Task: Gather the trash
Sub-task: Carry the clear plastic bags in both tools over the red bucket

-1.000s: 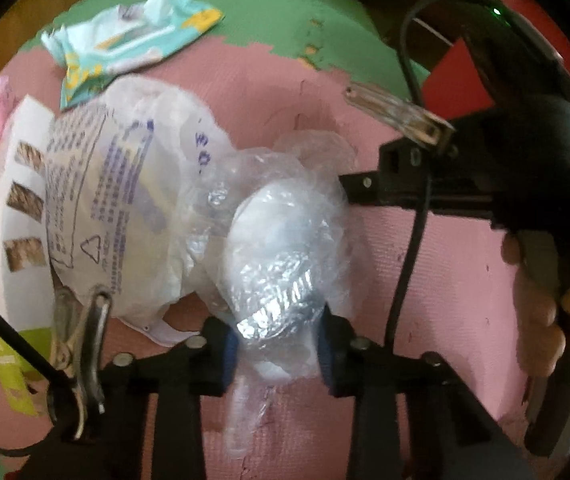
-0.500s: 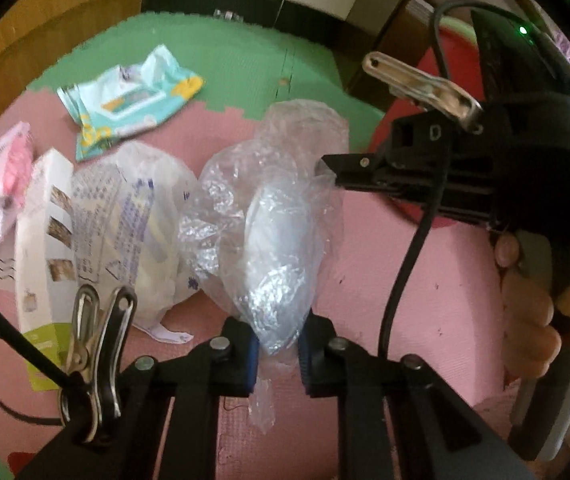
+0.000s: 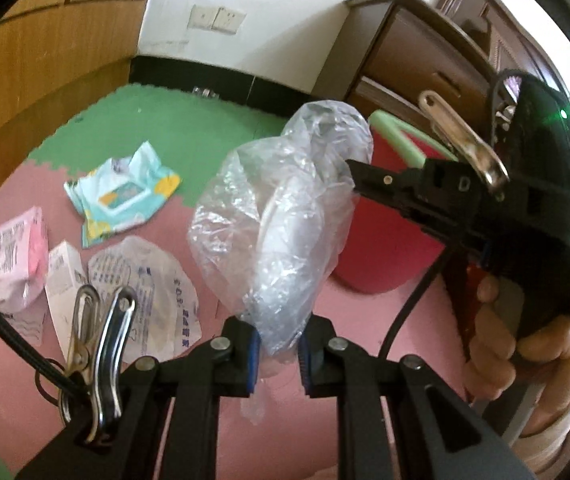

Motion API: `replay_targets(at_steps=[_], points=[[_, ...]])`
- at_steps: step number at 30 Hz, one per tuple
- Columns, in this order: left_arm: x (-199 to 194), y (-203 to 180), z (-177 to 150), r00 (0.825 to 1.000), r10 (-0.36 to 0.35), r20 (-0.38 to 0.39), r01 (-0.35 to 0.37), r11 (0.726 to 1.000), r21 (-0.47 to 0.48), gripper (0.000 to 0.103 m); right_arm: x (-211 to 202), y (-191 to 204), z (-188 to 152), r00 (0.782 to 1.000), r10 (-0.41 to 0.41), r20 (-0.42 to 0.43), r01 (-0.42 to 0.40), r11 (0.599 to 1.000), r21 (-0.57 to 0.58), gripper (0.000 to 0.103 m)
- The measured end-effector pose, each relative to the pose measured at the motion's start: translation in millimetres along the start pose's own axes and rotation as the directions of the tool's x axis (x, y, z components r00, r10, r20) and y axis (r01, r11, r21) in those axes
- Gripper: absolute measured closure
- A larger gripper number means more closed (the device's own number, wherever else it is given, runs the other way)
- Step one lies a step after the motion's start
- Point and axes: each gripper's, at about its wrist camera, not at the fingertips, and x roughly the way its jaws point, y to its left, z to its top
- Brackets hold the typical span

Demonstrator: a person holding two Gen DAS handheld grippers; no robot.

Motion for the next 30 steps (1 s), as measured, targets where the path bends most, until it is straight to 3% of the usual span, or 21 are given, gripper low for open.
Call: replay_targets(at_steps=[10, 17, 22, 30], points=[[-22, -40, 17, 0.999, -0.027, 0.047, 0.024, 0.998, 0.060, 0.088, -49, 8, 12, 0.990, 0.029, 0.139, -0.023, 0.999, -0.047, 0.101], [-19, -78, 39, 0.995, -0.067, 0.067, 0.057, 0.988, 0.141, 0.088, -86, 5, 26, 0.967, -0.005, 0.255, 0.015, 0.999, -0.037, 0.101], [-6, -104, 56, 0.993, -0.086, 0.078, 0.069, 0.977, 0.201, 0.088, -106, -13, 37, 0.940, -0.057, 0.335, 0.058, 0.998, 0.006, 0.101], [18, -151, 83, 0.988, -0.124, 0.091, 0.090, 0.948, 0.306, 0.088, -137, -45, 49, 0.874, -0.140, 0.466, 0.114, 0.990, 0.084, 0.101]])
